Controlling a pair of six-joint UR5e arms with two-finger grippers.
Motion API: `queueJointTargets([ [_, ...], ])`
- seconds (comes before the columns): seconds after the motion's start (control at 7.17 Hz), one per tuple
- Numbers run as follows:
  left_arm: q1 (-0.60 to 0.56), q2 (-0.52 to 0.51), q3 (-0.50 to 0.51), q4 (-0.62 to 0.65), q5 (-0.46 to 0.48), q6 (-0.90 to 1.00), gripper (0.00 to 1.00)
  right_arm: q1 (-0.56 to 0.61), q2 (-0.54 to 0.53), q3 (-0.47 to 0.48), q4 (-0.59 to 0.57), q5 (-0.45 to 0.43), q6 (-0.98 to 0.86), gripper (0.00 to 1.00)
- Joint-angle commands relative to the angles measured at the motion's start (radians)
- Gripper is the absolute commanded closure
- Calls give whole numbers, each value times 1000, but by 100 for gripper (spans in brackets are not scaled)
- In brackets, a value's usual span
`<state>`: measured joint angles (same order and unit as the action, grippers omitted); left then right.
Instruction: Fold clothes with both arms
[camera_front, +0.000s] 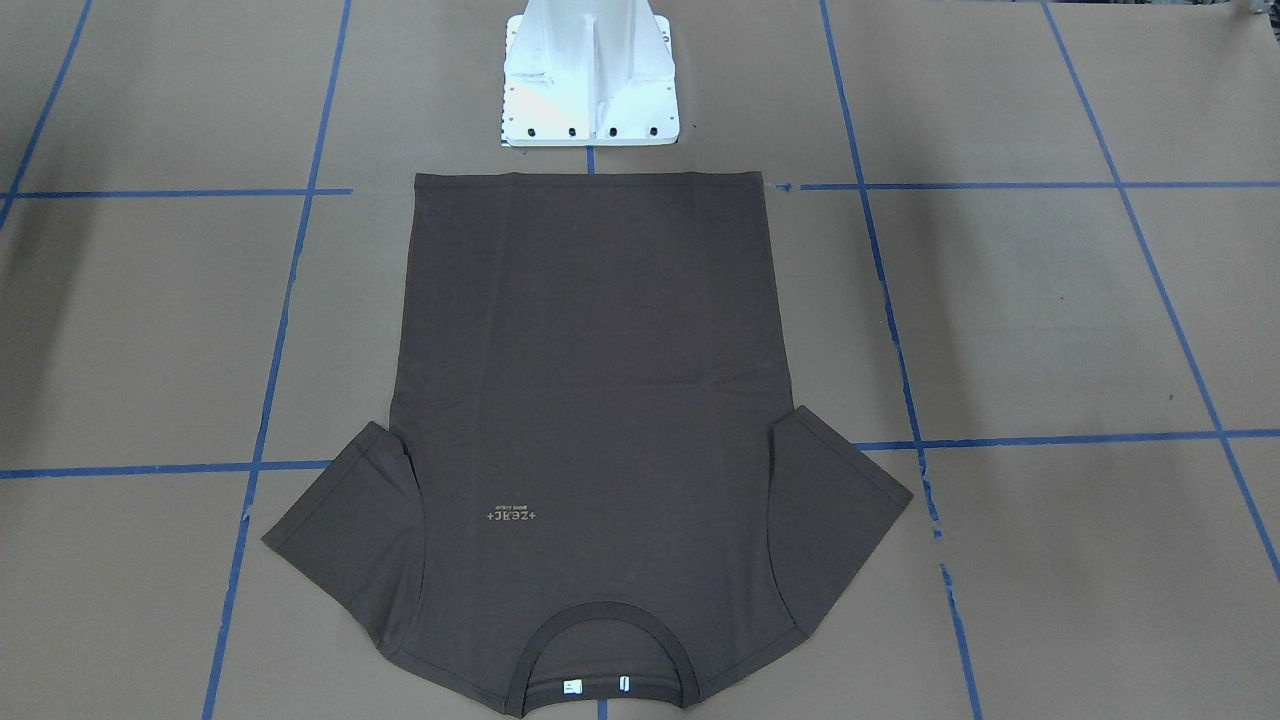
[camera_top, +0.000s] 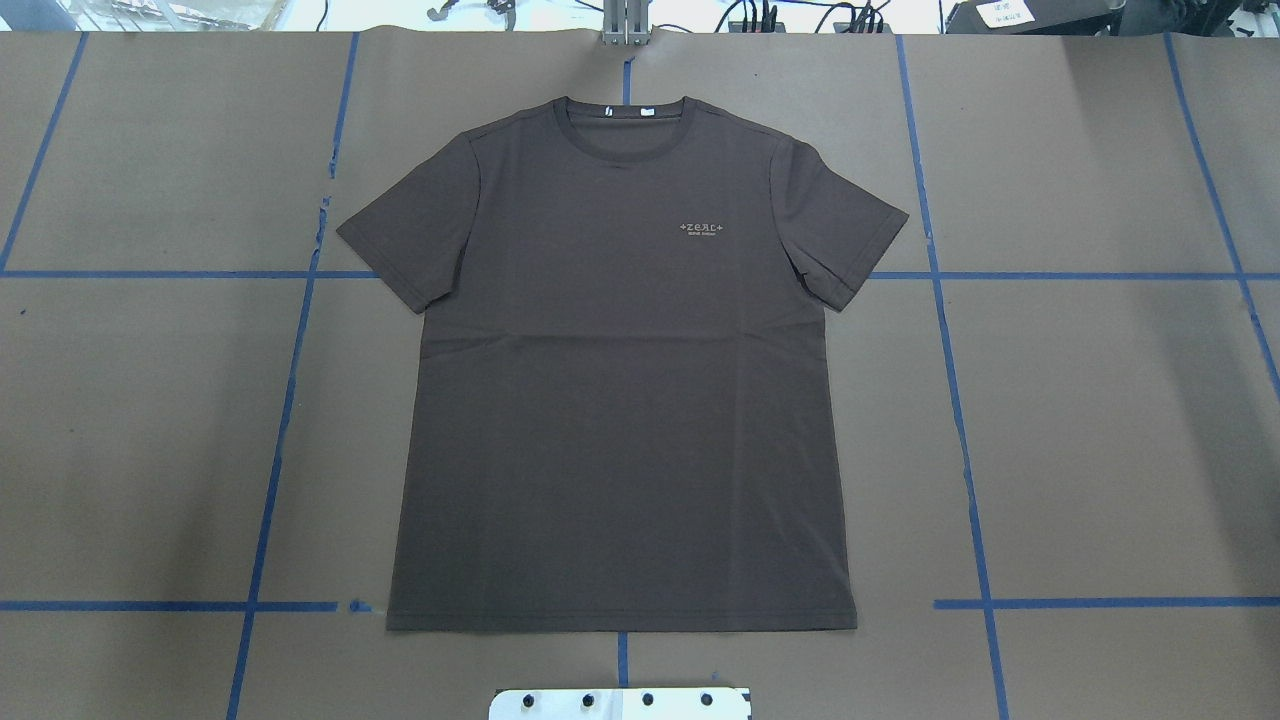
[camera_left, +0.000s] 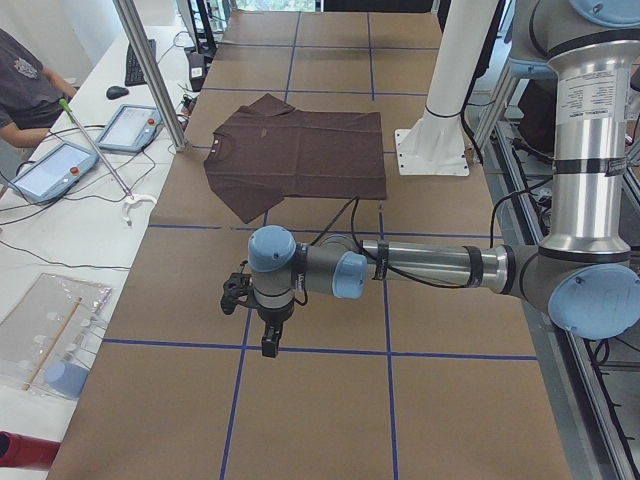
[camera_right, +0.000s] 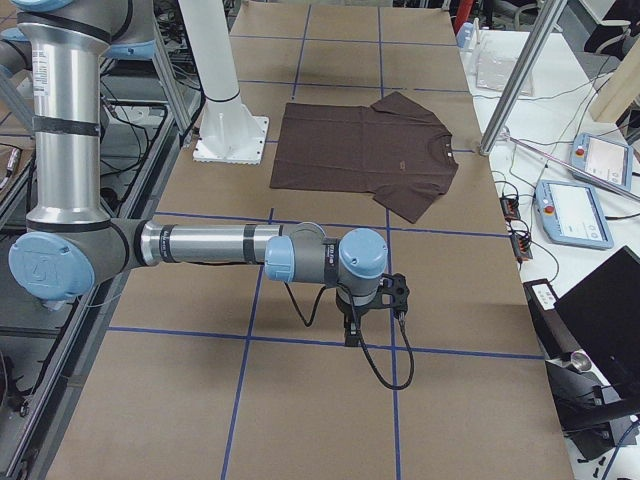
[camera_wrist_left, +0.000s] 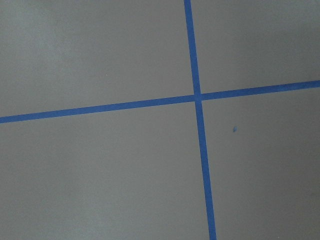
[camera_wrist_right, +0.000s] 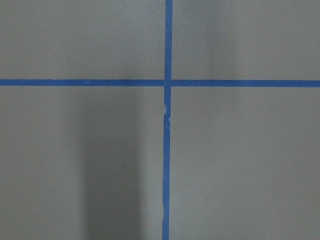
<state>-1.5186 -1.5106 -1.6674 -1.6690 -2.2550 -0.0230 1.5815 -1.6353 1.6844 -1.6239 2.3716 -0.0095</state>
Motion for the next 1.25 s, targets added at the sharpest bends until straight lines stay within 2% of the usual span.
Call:
queueJointTargets([
  [0.0,0,0,-2,0,0,0,0,0,14,9,2,-3,0,0],
  [0.42,2,-55,-5,-21,5,-9,0,-12,61,9,10,11,0,0],
  [0.56,2,-104,-11,-26,0,-11,0,-65,83,14,69,18,0,0],
  [0.7,6,-181,-12,-18,-3,-5,0,-110,165,-14,114,20,2,0],
  [0.84,11,-189,0,-49,-3,-9,0,-144,208,-40,117,24,2,0],
  [0.98,40,-189,-2,-99,-3,-14,0,-234,257,-67,160,26,41,0],
  [1.12,98,-189,-8,-116,1,-15,0,-317,331,-118,261,20,178,0],
])
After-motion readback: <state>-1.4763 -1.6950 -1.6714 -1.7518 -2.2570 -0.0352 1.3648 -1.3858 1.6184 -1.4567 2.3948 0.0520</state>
